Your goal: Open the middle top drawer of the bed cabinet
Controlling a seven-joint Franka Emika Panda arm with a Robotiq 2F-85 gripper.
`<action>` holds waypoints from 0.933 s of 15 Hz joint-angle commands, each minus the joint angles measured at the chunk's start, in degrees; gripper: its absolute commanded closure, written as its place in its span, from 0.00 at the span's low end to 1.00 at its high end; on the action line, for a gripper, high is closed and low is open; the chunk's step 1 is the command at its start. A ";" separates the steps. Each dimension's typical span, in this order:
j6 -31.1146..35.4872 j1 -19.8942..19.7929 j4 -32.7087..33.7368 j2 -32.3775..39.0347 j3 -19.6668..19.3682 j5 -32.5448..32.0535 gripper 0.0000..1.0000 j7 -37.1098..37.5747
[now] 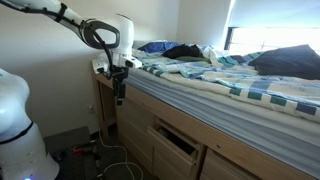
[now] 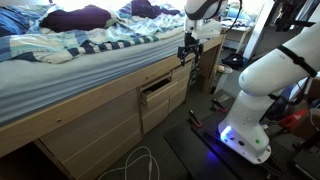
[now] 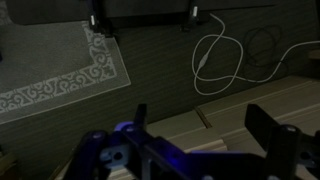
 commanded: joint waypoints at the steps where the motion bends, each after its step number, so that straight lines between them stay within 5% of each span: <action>1: 3.01 0.57 0.94 5.95 0.40 6.09 0.00 4.41; 8: 15.12 1.60 0.85 17.55 3.03 10.18 0.00 10.57; 14: 21.66 1.32 0.86 25.83 5.33 4.38 0.00 28.67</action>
